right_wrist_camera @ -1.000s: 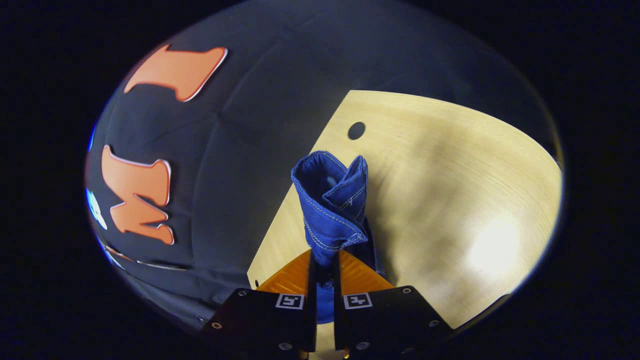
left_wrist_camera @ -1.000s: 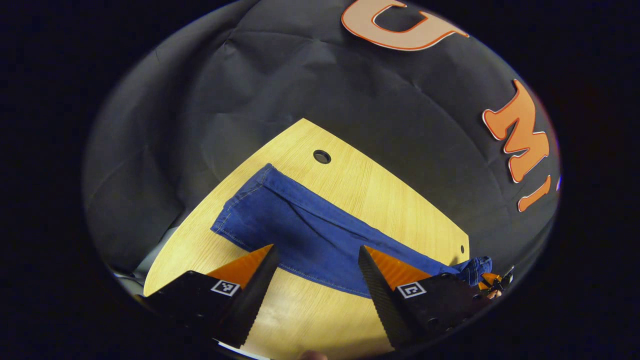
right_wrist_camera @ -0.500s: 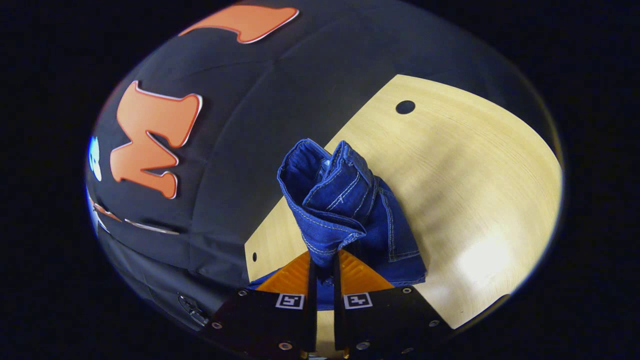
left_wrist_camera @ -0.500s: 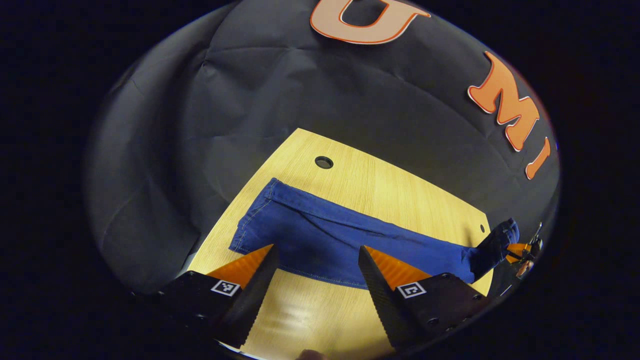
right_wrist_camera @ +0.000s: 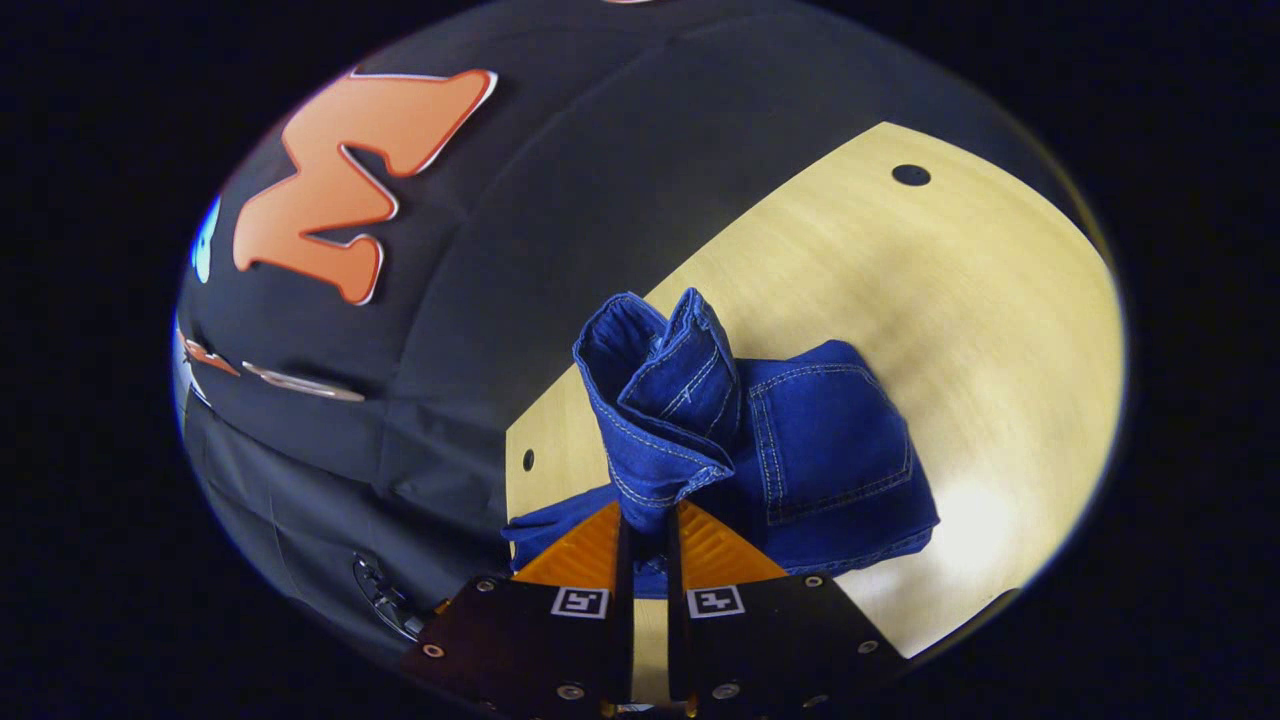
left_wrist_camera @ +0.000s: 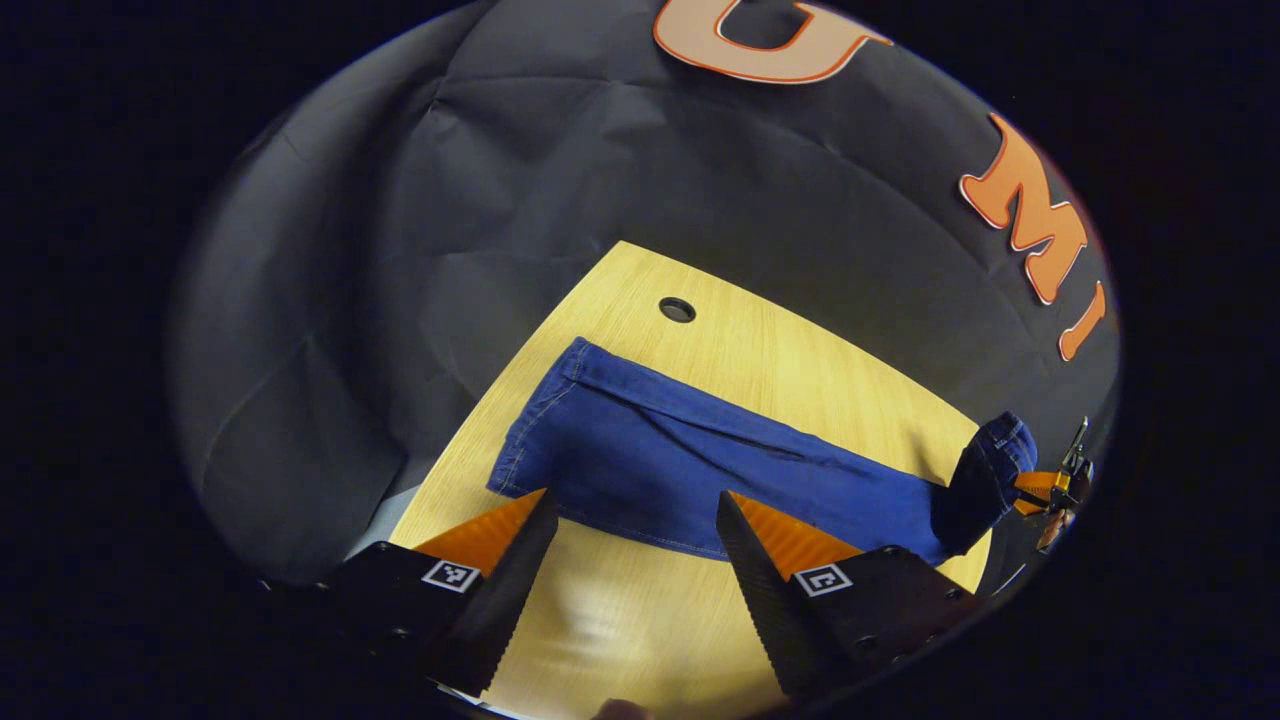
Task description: Grasp the waist and the cuffs of the jeans and fold them to make the two legs overlap; first hold the waist and fold one-third of the jeans toward the cuffs, then hold the cuffs and fold the remaining one-third in the same direction to finish folding.
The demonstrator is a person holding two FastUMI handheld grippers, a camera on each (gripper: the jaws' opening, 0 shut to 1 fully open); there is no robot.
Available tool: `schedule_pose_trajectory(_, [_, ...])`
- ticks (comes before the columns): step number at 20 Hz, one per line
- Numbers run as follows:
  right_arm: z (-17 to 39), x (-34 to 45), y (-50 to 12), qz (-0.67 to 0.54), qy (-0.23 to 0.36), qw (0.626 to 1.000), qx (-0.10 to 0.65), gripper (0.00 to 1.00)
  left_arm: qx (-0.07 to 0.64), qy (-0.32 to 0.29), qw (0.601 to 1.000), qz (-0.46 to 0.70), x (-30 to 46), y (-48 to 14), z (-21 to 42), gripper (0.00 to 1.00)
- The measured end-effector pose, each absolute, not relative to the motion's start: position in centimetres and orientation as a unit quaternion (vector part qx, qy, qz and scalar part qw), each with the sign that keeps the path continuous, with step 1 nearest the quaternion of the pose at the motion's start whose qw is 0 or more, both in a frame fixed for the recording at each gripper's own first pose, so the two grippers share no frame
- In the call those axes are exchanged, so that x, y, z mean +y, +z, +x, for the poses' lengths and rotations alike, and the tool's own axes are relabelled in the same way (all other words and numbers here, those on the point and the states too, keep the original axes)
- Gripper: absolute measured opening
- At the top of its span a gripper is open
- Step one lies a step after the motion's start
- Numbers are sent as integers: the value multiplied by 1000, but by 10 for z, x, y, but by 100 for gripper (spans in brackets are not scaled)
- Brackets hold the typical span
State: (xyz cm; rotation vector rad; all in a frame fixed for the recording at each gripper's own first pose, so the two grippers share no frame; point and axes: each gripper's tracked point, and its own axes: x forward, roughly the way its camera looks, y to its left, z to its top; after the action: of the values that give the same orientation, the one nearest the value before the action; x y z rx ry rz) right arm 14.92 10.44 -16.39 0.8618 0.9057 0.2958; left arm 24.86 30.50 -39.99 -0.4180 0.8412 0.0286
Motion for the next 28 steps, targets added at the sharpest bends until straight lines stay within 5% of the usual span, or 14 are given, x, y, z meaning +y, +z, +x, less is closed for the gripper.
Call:
schedule_pose_trajectory(11, [129,189,-221,350,136,779,503,14,430,28,873,-228,331,-440,240,98])
schedule_pose_trajectory(12, [121,199,-222,357,148,768,511,17,433,29,871,-230,332,-447,241,98])
schedule_pose_trajectory(13, [115,204,-218,362,155,763,512,34,436,29,869,-231,332,-451,242,98])
schedule_pose_trajectory(15, [112,205,-225,357,151,764,516,41,441,31,864,-239,335,-458,246,98])
schedule_pose_trajectory(16, [110,205,-228,352,149,764,520,60,442,32,862,-246,335,-464,245,98])
schedule_pose_trajectory(17, [107,205,-228,348,150,765,521,62,444,33,859,-253,339,-469,245,98])
schedule_pose_trajectory(18, [106,206,-229,343,150,767,521,77,447,34,855,-261,341,-471,244,98])
schedule_pose_trajectory(19, [107,205,-227,340,150,772,516,70,448,36,851,-272,343,-475,245,98])
schedule_pose_trajectory(23, [108,189,-212,337,138,789,495,84,450,33,820,-351,349,-483,245,98])
schedule_pose_trajectory(28, [107,160,-187,344,114,807,467,86,421,30,787,-451,360,-476,256,98])
